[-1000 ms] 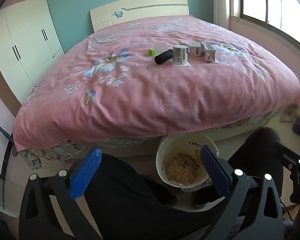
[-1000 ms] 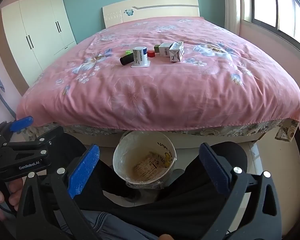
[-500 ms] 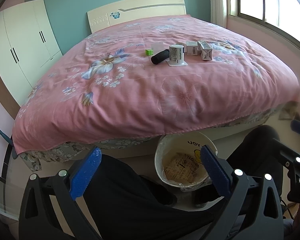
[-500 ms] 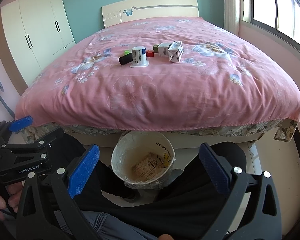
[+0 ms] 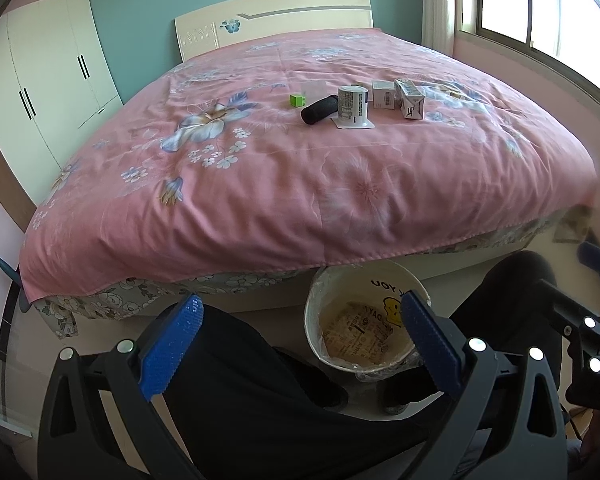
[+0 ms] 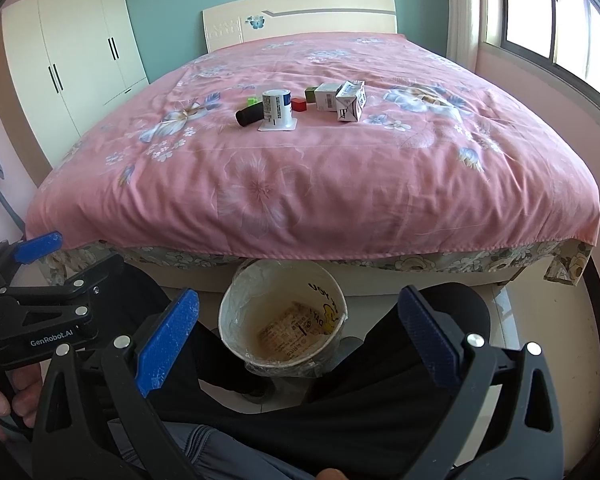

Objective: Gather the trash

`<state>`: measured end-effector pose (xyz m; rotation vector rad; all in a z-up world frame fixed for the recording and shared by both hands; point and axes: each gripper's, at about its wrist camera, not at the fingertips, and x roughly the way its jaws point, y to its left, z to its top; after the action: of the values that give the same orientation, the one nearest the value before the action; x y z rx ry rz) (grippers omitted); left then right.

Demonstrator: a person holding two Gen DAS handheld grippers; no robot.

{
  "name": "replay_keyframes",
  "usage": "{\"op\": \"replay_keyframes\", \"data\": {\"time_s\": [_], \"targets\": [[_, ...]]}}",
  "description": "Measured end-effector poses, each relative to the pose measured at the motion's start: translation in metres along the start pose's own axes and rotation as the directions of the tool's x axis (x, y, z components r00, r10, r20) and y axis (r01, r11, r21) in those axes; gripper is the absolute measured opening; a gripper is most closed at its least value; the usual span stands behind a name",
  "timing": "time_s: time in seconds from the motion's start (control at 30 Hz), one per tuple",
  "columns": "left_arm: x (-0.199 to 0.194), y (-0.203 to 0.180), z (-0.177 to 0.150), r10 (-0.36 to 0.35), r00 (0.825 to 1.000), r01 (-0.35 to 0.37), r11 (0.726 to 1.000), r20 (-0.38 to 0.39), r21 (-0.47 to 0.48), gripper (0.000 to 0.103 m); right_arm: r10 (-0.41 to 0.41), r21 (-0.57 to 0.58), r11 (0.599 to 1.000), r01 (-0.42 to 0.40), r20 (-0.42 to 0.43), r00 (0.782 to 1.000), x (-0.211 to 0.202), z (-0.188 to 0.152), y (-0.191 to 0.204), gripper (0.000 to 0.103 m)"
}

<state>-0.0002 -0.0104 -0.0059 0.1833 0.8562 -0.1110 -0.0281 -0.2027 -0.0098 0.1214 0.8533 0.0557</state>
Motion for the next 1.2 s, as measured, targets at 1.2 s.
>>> {"op": "replay_keyframes", "data": {"time_s": [1.2], "targets": [[0.0018,-0.0028,-0.0027,-0.004,1.0,0.004,1.0,-0.005,0.0,0.101,-0.016,-0.012,1.0,0.016,-0.003,1.0,0.0042,-0.0036,0.0045,0.098]]}}
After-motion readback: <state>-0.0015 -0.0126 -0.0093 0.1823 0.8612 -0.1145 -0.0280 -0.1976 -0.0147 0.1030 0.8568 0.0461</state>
